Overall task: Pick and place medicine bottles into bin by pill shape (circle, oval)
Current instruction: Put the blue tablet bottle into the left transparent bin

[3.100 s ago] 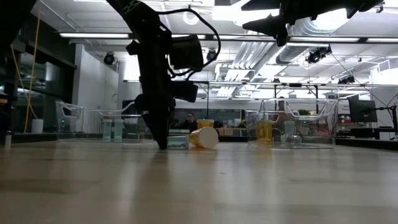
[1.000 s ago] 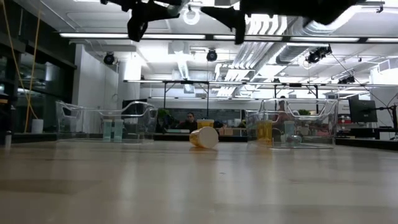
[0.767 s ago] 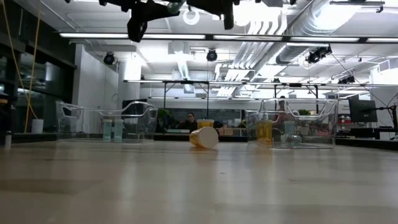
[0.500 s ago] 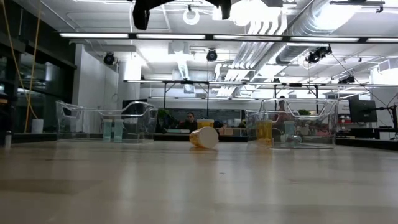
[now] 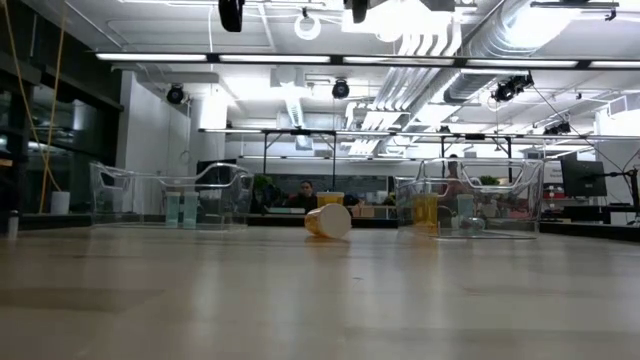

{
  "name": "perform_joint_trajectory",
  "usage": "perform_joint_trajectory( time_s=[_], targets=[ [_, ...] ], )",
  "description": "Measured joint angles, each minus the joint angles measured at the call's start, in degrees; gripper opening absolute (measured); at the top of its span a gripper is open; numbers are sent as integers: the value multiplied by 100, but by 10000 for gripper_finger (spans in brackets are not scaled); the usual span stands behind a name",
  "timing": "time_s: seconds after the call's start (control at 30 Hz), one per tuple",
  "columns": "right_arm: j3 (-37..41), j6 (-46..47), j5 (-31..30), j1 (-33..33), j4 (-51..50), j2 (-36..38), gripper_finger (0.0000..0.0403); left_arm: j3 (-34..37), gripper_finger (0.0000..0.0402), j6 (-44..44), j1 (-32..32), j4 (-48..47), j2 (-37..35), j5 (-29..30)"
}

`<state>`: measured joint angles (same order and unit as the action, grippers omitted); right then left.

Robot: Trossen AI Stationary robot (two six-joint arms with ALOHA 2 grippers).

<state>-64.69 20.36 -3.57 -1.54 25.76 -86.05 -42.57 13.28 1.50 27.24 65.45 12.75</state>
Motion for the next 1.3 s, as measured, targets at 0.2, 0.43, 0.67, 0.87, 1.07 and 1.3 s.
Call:
perform_joint_trajectory(
  time_s=[0.2, 0.43, 0.67, 0.87, 1.07, 1.3],
  targets=[
    [-2, 107, 2, -11, 643, -328, 217, 0, 99, 0, 0, 7, 0, -10],
    [2, 167, 105, -13, 677, -436, 217, 0, 99, 0, 0, 2, 2, -13],
    [-25, 115, 189, -13, 654, -427, 204, 0, 99, 0, 0, 9, 0, -17],
    [-149, 19, 199, 2, 577, -426, 169, -13, 99, -17, 0, 60, -17, -15],
    [-153, 18, 229, 4, 567, -420, 160, -13, 99, -40, 0, 42, -17, -15],
    [-153, 58, 231, 40, 623, -420, 159, -13, 99, -104, -13, 39, -13, -59]
  ],
)
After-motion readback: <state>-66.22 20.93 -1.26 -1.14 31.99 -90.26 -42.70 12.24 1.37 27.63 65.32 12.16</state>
